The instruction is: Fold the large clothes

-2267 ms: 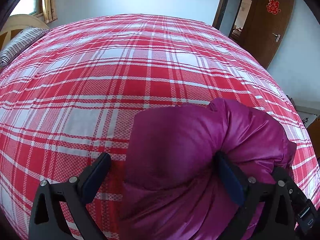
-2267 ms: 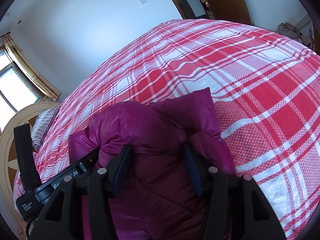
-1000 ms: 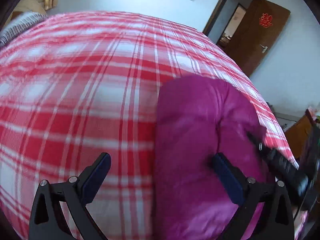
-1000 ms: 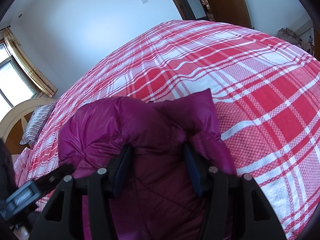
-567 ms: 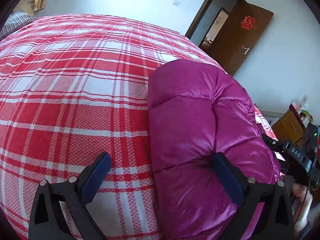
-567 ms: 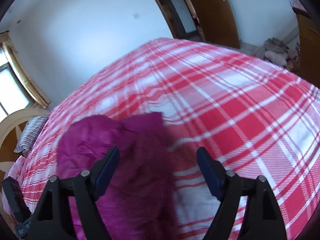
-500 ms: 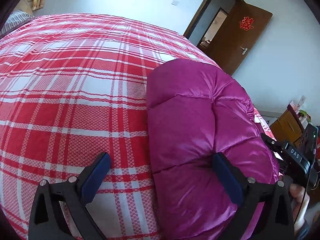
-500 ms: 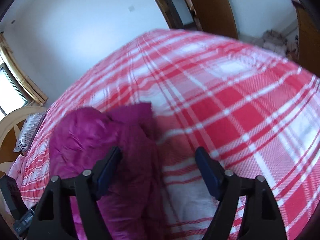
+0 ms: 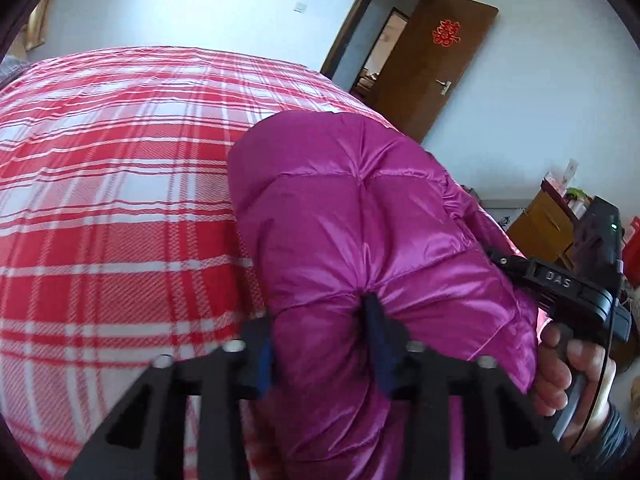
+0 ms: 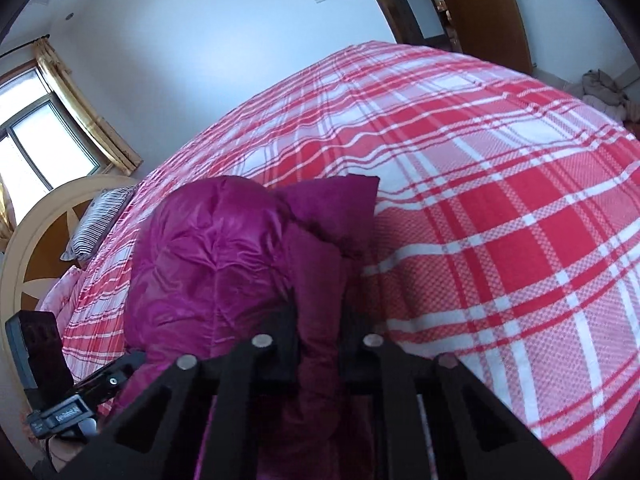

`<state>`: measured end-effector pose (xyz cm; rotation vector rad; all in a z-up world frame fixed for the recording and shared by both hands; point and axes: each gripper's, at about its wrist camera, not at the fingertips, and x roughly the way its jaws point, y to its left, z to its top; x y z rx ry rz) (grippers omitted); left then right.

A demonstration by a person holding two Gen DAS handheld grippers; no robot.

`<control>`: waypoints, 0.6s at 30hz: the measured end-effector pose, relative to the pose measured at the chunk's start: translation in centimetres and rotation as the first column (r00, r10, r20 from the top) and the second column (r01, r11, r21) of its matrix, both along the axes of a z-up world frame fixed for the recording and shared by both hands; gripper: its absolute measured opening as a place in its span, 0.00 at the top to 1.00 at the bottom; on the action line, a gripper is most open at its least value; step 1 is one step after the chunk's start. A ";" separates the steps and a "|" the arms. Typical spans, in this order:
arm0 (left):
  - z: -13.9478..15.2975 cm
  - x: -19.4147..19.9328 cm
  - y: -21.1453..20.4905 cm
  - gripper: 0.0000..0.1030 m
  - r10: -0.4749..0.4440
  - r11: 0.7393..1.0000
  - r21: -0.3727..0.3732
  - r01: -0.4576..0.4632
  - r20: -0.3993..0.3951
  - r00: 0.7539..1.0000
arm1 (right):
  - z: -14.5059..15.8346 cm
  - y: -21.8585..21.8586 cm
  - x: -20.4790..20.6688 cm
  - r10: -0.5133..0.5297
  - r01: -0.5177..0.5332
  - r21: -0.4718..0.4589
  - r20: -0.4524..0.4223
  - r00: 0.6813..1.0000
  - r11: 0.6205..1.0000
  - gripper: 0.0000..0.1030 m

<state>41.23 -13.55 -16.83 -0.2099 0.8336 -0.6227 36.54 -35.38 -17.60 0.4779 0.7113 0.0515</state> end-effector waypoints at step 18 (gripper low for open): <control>7.7 -8.0 15.1 0.78 0.165 0.983 -0.101 -0.150 0.155 0.974 | 7.1 11.7 -1.7 0.167 -0.175 0.031 0.168 0.971 0.984 0.87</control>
